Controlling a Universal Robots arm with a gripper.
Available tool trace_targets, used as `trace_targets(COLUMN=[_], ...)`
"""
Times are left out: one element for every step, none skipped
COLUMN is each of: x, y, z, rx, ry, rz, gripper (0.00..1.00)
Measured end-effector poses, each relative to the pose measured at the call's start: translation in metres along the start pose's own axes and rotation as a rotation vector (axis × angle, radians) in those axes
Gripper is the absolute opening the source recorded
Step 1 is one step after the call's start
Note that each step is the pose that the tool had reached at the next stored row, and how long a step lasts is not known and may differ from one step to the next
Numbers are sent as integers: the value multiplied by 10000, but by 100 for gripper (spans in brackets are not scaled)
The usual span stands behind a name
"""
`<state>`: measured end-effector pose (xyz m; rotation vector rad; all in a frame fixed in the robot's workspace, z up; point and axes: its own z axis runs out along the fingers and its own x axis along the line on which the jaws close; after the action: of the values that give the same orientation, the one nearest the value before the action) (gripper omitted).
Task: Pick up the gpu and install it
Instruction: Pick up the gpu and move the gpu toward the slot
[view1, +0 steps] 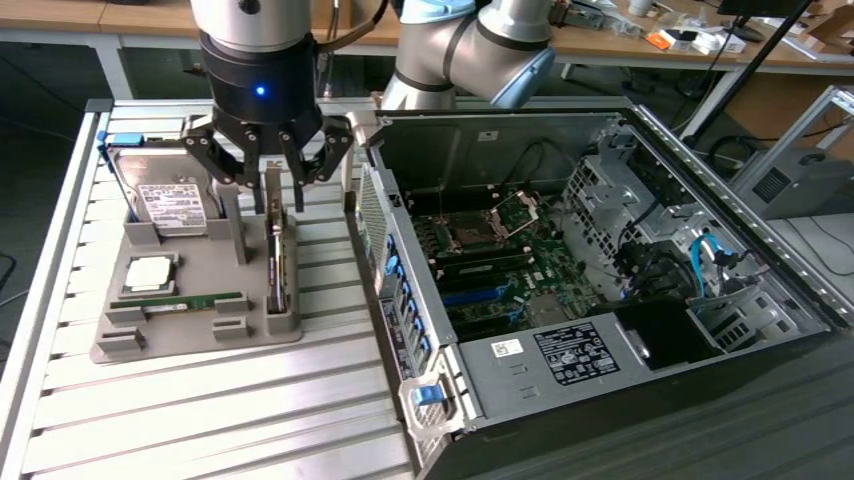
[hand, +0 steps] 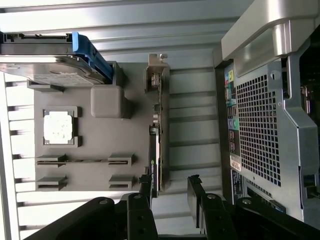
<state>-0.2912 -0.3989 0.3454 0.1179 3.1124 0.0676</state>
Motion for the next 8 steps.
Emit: trace_targets(x=[0,0,0,0,1,1,1,1], y=[0,-1,-1,-1,-1,-1,-1,-2], z=[4,11,14,19,23,27,31,35], rx=[0,0,0,0,0,0,-1,0], ry=[0,0,0,0,0,0,-1,0], rz=[0,0,0,0,0,0,0,0], gripper=[42,42,42,42,42,42,42,42])
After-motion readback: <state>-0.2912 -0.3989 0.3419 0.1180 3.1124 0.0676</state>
